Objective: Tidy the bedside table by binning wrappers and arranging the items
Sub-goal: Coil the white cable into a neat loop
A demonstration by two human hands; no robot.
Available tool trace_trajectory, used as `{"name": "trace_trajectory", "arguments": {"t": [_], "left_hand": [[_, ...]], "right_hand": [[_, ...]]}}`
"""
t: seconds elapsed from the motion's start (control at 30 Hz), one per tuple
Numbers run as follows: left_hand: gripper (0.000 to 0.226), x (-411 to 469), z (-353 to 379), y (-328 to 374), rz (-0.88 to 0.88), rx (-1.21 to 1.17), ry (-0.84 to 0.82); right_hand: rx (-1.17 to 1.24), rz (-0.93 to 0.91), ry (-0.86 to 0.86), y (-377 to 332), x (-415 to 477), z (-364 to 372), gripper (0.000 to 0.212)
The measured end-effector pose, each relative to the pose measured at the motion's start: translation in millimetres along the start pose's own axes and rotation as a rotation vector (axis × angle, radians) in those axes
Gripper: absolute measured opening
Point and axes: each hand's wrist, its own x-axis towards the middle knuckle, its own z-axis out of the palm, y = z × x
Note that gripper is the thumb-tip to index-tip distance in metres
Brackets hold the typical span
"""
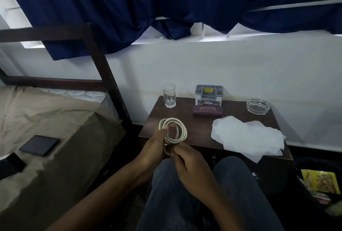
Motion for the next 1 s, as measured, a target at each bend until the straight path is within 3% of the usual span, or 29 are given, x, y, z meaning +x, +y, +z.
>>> {"name": "trace_trajectory", "arguments": {"t": [0.13,0.4,0.53,0.7,0.87,1.0], "left_hand": [[0.030,3.6,-2.9,1.6,-0.151,-0.296,-0.024],[0.044,4.3,-14.2,8.3,-0.259,-0.441,-0.184],[0.052,10.2,-18.6,8.6,-0.224,-0.509,-0.152],[0.060,9.3,-16.8,5.9,-0.137,-0.398,-0.158],[0.035,7.6,-10.4,-3.7,-0.171,-0.388,-0.068],[0.031,4.6,-9.1,-2.6,-0.157,-0.279,-0.115]], "right_hand": [[-0.050,-0.014,-0.014,-3.0,-0.9,3.0,0.027],[0.121,0.028,-0.046,-4.8,0.2,2.3,0.026],[0.030,0.049,-0.052,-3.5,-1.1,-0.6,0.032],[-0.037,0.007,-0.026,-9.6,-1.3,2.7,0.036],[-0.083,-0.045,-0.022,-18.3,-1.3,3.6,0.044],[0.071,-0.013,0.005,-16.1,0.4,0.0,0.030]]}}
